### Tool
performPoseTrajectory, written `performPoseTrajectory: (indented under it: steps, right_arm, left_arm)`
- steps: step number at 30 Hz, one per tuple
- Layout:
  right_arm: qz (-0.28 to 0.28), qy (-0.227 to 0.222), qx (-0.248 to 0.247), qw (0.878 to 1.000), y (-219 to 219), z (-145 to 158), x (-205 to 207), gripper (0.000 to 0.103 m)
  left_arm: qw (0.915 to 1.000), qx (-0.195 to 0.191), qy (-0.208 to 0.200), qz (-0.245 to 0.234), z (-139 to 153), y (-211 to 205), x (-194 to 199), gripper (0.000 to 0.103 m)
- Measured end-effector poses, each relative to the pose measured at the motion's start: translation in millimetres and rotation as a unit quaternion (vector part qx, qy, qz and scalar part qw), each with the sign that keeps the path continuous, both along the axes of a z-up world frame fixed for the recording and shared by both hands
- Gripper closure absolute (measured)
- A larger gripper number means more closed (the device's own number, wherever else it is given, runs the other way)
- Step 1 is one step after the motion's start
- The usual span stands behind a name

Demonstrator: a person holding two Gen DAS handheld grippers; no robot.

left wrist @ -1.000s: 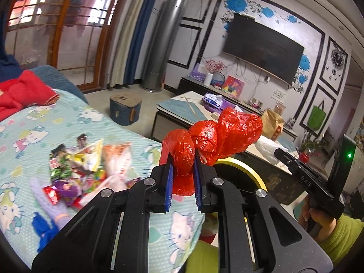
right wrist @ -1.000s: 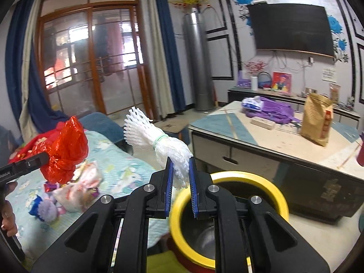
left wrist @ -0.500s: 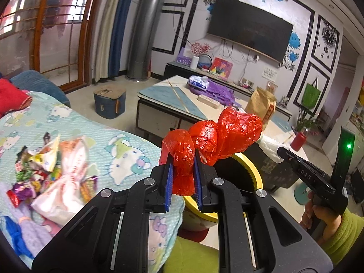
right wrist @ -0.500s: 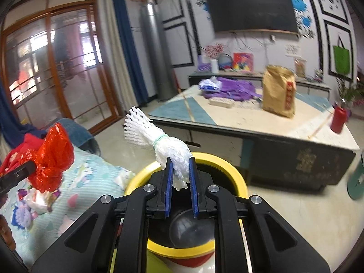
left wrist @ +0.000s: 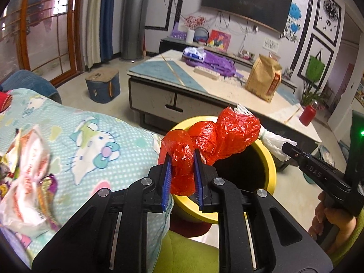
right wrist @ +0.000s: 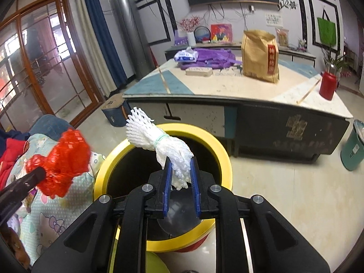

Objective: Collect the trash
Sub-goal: 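Carry both items over the yellow bin and open both tools to drop them, then move both open tools back over the trash pile on the bed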

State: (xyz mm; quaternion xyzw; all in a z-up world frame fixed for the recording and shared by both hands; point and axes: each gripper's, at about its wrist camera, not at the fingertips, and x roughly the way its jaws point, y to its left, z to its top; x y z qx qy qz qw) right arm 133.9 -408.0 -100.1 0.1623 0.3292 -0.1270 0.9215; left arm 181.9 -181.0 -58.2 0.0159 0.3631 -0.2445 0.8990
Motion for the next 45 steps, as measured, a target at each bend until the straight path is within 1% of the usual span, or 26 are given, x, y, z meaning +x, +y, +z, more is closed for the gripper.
performPoseTrajectory:
  steps: [5, 7, 10, 11, 12, 13, 15, 16, 17, 18, 20, 21, 22, 26, 28, 35, 39, 42, 45]
  right_arm:
    - [-0.008, 0.006, 0.018, 1.000, -7.4, -4.1, 2.5, 0.083]
    - [-0.012, 0.008, 0.024, 1.000, -10.5, -5.8, 3.4, 0.080]
    - [-0.014, 0.010, 0.031, 0.999, -12.7, -7.6, 4.6, 0.075]
    - [-0.015, 0.010, 0.035, 0.999, -13.7, -8.3, 4.5, 0.072]
    - [-0.016, 0.010, 0.037, 0.999, -14.4, -8.3, 4.2, 0.071]
    - [-0.018, 0.009, 0.036, 0.999, -15.1, -8.2, 4.0, 0.068]
    - [-0.023, 0.006, 0.037, 0.999, -16.1, -7.0, 2.8, 0.065]
    - [-0.025, 0.006, 0.036, 0.999, -16.1, -6.4, 2.6, 0.062]
    - [-0.026, 0.005, 0.034, 0.999, -15.4, -5.6, 2.2, 0.060]
    - [-0.026, 0.003, 0.031, 0.999, -14.3, -4.6, 1.6, 0.057]
    - [-0.026, 0.000, 0.026, 0.999, -11.7, -2.7, 0.5, 0.052]
    - [-0.025, -0.002, 0.022, 0.999, -9.9, -1.3, 0.0, 0.048]
    - [-0.024, -0.007, 0.017, 1.000, -7.5, 1.1, -1.1, 0.046]
    - [-0.015, -0.021, -0.001, 1.000, 0.4, 9.4, -3.0, 0.039]
    - [-0.007, -0.029, -0.012, 0.999, 6.8, 14.5, -4.5, 0.038]
    - [0.034, -0.065, -0.050, 0.996, 39.5, 38.7, -13.1, 0.028]
    - [0.065, -0.088, -0.058, 0.992, 61.1, 53.0, -19.6, 0.025]
    - [0.090, -0.104, -0.065, 0.988, 77.9, 61.6, -24.6, 0.024]
    - [0.115, -0.116, -0.072, 0.984, 94.8, 69.6, -28.8, 0.023]
  left_arm:
    - [0.9998, 0.014, 0.012, -0.006, -10.7, -16.6, 10.7, 0.091]
    - [0.9996, 0.016, 0.018, -0.011, -14.3, -22.8, 15.0, 0.087]
    - [0.9995, 0.015, 0.022, -0.015, -16.4, -27.9, 18.1, 0.079]
    - [0.9995, 0.013, 0.024, -0.016, -16.9, -29.2, 19.0, 0.072]
    - [0.9995, 0.008, 0.025, -0.016, -16.8, -29.1, 19.4, 0.062]
    - [0.9995, 0.002, 0.025, -0.017, -16.2, -27.7, 19.3, 0.057]
    - [0.9995, -0.007, 0.026, -0.017, -15.3, -25.8, 17.1, 0.045]
    - [0.9995, -0.010, 0.025, -0.015, -14.6, -24.6, 16.1, 0.042]
    - [0.9996, -0.014, 0.023, -0.011, -12.8, -21.1, 13.8, 0.035]
    - [0.9996, -0.019, 0.021, -0.008, -10.6, -19.2, 13.4, 0.027]
    - [0.9993, -0.032, 0.017, 0.001, -5.3, -11.6, 10.5, 0.018]
    - [0.9992, -0.037, 0.014, 0.006, -2.1, -7.2, 9.0, 0.013]
    - [0.9991, -0.039, 0.009, 0.011, 0.4, -4.9, 8.7, 0.011]
    - [0.9983, -0.048, -0.007, 0.032, 13.2, 10.9, 2.9, 0.011]
    - [0.9977, -0.053, -0.013, 0.040, 18.5, 17.8, 0.3, 0.011]
    - [0.9946, -0.059, -0.046, 0.072, 36.7, 42.4, -14.1, 0.011]
    - [0.9915, -0.062, -0.063, 0.095, 46.1, 63.8, -21.9, 0.011]
    - [0.9884, -0.062, -0.081, 0.113, 52.3, 80.7, -28.8, 0.011]
    - [0.9859, -0.064, -0.089, 0.127, 56.4, 95.0, -33.8, 0.011]
